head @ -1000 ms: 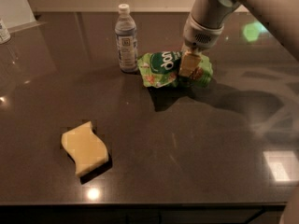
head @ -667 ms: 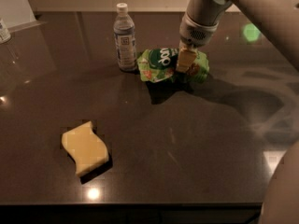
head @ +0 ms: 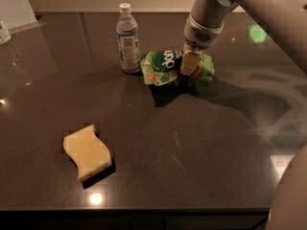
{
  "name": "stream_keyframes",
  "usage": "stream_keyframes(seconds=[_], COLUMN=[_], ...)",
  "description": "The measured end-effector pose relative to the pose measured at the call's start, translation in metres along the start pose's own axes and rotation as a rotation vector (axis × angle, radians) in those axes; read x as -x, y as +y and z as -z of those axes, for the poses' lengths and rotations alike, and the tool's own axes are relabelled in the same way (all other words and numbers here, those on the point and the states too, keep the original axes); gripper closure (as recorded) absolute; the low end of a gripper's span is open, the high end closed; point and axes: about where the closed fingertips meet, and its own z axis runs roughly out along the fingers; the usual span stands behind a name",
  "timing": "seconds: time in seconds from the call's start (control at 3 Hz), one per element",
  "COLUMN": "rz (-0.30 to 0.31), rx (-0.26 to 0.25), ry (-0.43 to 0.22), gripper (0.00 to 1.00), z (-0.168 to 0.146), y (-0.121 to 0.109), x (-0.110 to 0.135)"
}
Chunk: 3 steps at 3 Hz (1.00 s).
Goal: Move green rice chip bag near blue plastic bottle
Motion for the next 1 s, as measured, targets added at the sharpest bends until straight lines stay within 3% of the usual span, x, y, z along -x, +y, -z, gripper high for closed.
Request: stream_keyframes(seconds=[0.33, 0.67, 1.0], rz=[0.001, 0.001, 0.001], rx=[0.000, 0.001, 0.001], ry=[-0.001, -0.001, -0.001], gripper=[0.09, 0.00, 0.00], z=[-0.0019, -0.0035, -0.0036], y=[-0.0002, -0.0004, -0.0005], x=[0.0006, 0.0012, 0.0012])
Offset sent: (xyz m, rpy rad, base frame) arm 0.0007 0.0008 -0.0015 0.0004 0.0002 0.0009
